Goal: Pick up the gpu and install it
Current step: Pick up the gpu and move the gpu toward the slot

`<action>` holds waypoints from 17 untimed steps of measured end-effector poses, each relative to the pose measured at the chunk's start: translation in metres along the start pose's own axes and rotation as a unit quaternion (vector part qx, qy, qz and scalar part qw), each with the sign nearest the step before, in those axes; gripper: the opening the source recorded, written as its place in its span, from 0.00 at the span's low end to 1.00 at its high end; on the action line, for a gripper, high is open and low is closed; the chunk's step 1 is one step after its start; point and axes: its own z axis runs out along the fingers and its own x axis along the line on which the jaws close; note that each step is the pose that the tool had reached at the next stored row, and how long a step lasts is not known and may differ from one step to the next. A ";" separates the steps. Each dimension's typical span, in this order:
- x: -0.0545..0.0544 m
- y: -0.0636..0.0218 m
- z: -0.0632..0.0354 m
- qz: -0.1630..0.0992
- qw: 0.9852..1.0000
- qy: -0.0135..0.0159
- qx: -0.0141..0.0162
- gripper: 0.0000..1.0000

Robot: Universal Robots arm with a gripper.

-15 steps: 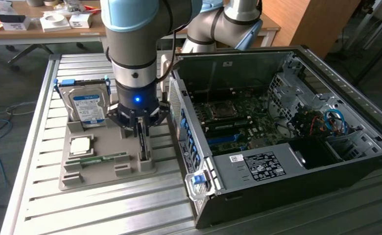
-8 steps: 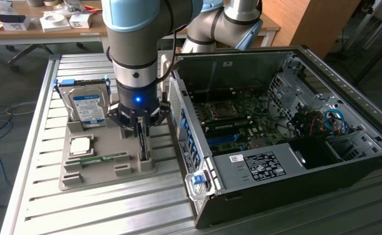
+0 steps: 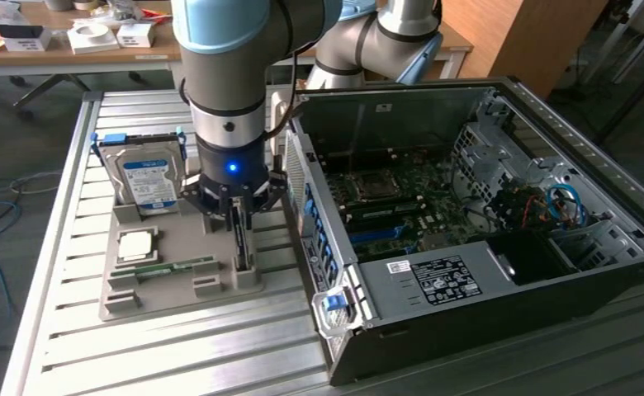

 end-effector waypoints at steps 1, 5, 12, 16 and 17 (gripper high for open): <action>0.000 0.0000 0.0000 0.000 1.000 0.000 0.000 0.35; 0.000 0.0000 0.0000 0.000 1.000 0.000 0.000 0.26; 0.000 0.0000 0.0000 0.000 1.000 0.000 0.000 0.26; 0.000 0.0000 0.0000 -0.006 1.000 0.000 0.000 0.26; 0.000 0.0000 0.0000 -0.008 1.000 0.000 0.000 0.26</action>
